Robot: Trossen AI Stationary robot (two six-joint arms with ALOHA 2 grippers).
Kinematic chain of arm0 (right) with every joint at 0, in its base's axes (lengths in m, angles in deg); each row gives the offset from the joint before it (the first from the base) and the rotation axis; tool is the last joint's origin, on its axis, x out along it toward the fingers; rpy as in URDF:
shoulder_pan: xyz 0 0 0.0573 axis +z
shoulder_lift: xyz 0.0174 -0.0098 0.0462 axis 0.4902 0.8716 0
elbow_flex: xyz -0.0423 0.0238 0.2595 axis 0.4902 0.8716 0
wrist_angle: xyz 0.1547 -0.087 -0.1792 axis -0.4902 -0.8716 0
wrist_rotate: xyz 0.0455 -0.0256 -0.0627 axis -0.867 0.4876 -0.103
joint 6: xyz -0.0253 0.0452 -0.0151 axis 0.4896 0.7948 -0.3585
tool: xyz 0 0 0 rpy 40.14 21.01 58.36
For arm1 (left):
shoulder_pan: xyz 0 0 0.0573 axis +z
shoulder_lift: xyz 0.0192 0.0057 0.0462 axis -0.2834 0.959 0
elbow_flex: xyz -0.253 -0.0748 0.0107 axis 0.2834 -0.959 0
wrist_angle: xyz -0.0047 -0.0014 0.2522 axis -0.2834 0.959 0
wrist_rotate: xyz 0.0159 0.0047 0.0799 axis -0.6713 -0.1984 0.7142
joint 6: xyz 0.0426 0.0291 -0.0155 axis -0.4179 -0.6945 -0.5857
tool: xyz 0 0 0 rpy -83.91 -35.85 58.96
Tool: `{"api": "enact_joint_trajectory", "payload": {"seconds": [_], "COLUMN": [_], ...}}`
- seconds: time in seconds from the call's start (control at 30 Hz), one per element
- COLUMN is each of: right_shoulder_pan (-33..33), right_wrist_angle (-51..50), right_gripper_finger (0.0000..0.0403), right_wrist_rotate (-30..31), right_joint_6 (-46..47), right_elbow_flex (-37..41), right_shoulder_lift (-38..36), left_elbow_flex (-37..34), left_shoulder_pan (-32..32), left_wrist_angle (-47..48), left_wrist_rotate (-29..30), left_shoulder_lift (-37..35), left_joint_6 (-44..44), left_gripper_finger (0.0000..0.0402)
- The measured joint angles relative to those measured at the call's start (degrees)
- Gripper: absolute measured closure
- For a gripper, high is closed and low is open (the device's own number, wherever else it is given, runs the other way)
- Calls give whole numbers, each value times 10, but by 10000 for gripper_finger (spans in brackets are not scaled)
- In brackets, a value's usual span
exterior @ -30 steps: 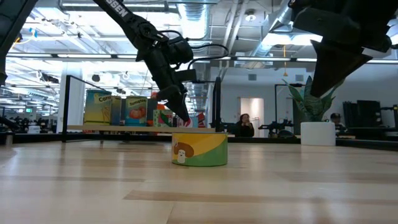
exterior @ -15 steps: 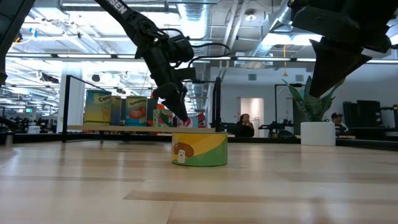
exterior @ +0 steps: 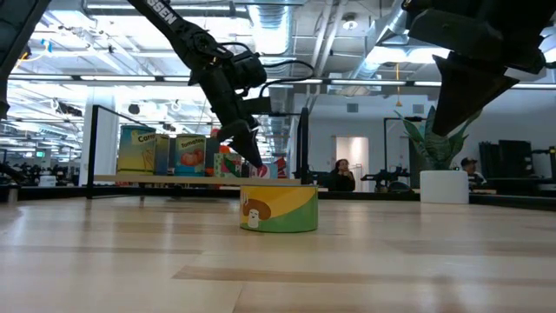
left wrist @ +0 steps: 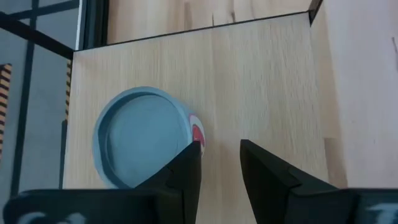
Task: Pick and place cans onto a shelf
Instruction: Adjust the tuna can on the shelf, then put the black beans can on the shelf
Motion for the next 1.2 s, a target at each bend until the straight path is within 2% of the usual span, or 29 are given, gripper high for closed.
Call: {"api": "enact_joint_trajectory", "payload": {"seconds": [0.4, 0.8, 1.0, 1.2], "right_shoulder_pan": [0, 0, 0, 0], "right_wrist_angle": [0, -1, -1, 0], "right_gripper_finger": [378, 378, 378, 378], "right_wrist_rotate": [0, 0, 0, 0], "right_joint_6": [0, 0, 0, 0], "right_elbow_flex": [0, 0, 0, 0], "right_shoulder_lift": [0, 0, 0, 0], "left_elbow_flex": [0, 1, 58, 159], "left_shoulder_pan": [8, 6, -21, -79], "left_wrist_angle": [-42, -82, 25, 242], "left_wrist_rotate": [0, 46, 53, 59], "left_shoulder_lift": [19, 17, 17, 16], "left_joint_6": [-2, -14, 3, 70], "left_gripper_finger": [299, 299, 299, 299]}}
